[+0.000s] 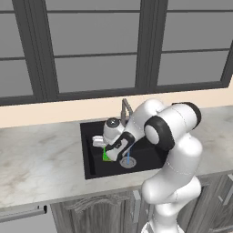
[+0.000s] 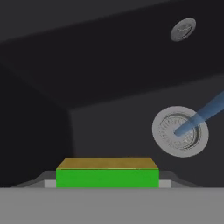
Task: Soak the sponge with water for a few seconds and then drop it inside the sink.
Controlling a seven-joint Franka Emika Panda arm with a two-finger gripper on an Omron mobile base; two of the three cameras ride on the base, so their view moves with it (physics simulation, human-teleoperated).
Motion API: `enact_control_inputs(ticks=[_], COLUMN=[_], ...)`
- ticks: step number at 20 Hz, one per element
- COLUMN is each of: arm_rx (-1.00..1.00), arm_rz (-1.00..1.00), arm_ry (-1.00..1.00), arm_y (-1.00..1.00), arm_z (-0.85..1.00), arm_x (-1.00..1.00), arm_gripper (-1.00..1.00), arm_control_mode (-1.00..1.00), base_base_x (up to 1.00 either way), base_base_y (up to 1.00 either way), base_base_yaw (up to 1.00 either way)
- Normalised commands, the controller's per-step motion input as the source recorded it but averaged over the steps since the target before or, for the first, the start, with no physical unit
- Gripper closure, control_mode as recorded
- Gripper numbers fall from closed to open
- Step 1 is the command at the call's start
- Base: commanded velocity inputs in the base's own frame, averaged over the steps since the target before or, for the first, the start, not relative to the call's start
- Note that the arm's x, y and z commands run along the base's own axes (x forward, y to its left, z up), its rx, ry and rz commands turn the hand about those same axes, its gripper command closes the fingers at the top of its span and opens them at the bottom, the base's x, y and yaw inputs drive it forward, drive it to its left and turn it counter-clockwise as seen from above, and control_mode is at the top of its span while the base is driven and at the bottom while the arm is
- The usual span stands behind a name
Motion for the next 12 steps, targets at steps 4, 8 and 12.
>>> enact_control_inputs(ticks=[4, 8, 12], arm_rx=[0.00, 0.00, 0.00], arm_rz=[-0.06, -0.06, -0.06], arm_ry=[0.00, 0.00, 0.00], arm_y=[-0.01, 0.00, -0.02], arm_z=[-0.26, -0.39, -0.31], arm_x=[0.00, -0.03, -0.02], arm_gripper=[1.00, 1.00, 1.00], arm_control_mode=[-1.00, -1.00, -1.00], base_base_x=[0.00, 0.00, 0.00], base_base_y=[0.00, 0.00, 0.00], base_base_yaw=[0.00, 0.00, 0.00])
